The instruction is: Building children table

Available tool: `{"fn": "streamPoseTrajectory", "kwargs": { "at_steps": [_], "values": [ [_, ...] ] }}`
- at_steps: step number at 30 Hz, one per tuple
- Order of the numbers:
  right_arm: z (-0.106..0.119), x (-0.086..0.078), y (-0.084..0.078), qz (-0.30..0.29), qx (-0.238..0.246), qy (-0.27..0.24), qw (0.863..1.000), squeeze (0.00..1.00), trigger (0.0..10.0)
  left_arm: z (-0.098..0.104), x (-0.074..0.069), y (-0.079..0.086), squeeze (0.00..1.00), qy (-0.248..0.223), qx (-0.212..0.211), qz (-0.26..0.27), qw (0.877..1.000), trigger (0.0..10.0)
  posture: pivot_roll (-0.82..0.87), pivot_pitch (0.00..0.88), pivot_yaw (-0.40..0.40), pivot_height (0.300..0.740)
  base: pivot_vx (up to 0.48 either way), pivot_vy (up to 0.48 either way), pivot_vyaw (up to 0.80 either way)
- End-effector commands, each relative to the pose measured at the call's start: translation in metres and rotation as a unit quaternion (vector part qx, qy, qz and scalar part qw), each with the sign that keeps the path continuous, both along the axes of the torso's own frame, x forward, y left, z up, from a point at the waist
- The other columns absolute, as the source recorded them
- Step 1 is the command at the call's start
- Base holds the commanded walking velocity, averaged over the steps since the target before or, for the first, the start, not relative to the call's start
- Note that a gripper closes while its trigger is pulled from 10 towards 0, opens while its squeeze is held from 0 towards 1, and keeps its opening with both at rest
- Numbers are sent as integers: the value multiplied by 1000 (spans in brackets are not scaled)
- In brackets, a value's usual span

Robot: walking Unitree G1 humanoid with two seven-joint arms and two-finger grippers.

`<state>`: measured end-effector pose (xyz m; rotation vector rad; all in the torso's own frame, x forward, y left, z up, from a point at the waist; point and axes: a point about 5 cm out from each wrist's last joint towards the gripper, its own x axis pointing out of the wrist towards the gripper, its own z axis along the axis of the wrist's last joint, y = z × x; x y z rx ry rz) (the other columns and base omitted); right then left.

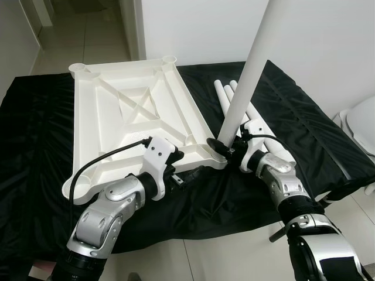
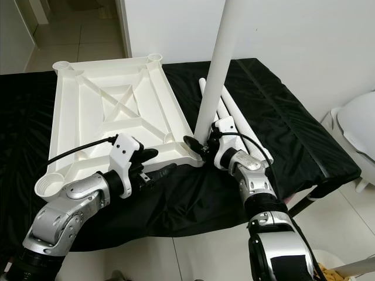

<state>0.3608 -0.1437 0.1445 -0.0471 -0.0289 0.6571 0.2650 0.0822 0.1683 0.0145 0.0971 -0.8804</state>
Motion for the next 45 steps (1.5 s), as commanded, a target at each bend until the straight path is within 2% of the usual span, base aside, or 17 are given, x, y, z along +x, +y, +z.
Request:
{"fn": "streamPoseTrajectory", "kwargs": {
  "at_steps": [1,6,8,11,16,17,18,19,20,21,26,29,31,34,43,44,45],
  "values": [
    [-4,-1,3,-14,3,11,1000,0,10000,0,-1,-2,0,2,0,-6,1000,10000,-44,46,-8,740,0,0,0],
    [-3,-7,17,-37,21,5,999,0,10000,-2,-3,-4,0,4,-1,-9,1000,10000,-47,47,-11,740,0,0,0],
    [-3,-7,17,-37,21,5,999,0,10000,-2,-3,-4,0,4,-1,-9,1000,10000,-47,47,-11,740,0,0,0],
    [-4,-11,30,-86,41,6,995,0,10000,-2,-3,-5,0,5,-1,-12,1000,10000,-52,38,-14,740,0,0,0],
    [-4,-12,34,-141,63,15,988,0,10000,-2,-3,-6,0,4,0,-15,1000,10000,-53,35,-14,740,0,0,0],
    [-5,-12,33,-174,62,13,983,0,10000,-2,-3,-7,0,4,-1,-16,1000,10000,-54,30,-13,740,0,0,0],
    [-5,-12,33,-174,62,13,983,0,10000,-2,-3,-7,0,4,-1,-16,1000,10000,-54,30,-13,740,0,0,0],
    [-5,-12,33,-220,65,11,973,0,10000,-2,-4,-7,0,4,-1,-18,1000,10000,-54,29,-13,740,0,0,0],
    [-4,-13,33,-237,66,9,969,0,10000,-2,-4,-7,0,4,-1,-19,1000,10000,-54,25,-15,740,0,0,0],
    [-4,-13,33,-237,66,9,969,0,10000,-2,-4,-7,0,4,-1,-19,1000,10000,-54,25,-15,740,0,0,0],
    [-2,-14,33,-298,67,3,952,0,10000,-2,-4,-8,0,3,0,-21,1000,10000,-54,19,-18,740,0,0,0],
    [-3,-18,33,-358,59,5,932,0,10000,-2,-3,-9,0,3,-1,-22,1000,10000,-50,14,-22,740,0,0,0],
    [-4,-20,34,-369,61,6,927,0,10000,-2,-3,-9,0,3,-1,-22,1000,10000,-50,13,-23,740,0,0,0],
    [-6,-21,41,-357,57,11,932,0,10000,-2,-4,-9,0,3,-1,-21,1000,10000,-46,10,-28,740,0,0,0],
    [-3,-21,39,-355,58,-2,933,0,10000,-3,-5,-9,0,3,-1,-20,1000,10000,-46,12,-31,740,0,0,0],
    [-2,-22,40,-349,60,-6,935,106,10000,-3,-5,-9,0,4,-1,-20,1000,10000,-48,13,-31,740,0,0,0],
    [1,-24,39,-333,71,-16,940,1000,10000,-3,-5,-9,0,4,-1,-20,1000,10000,-49,14,-31,740,0,0,0]
  ]
}}
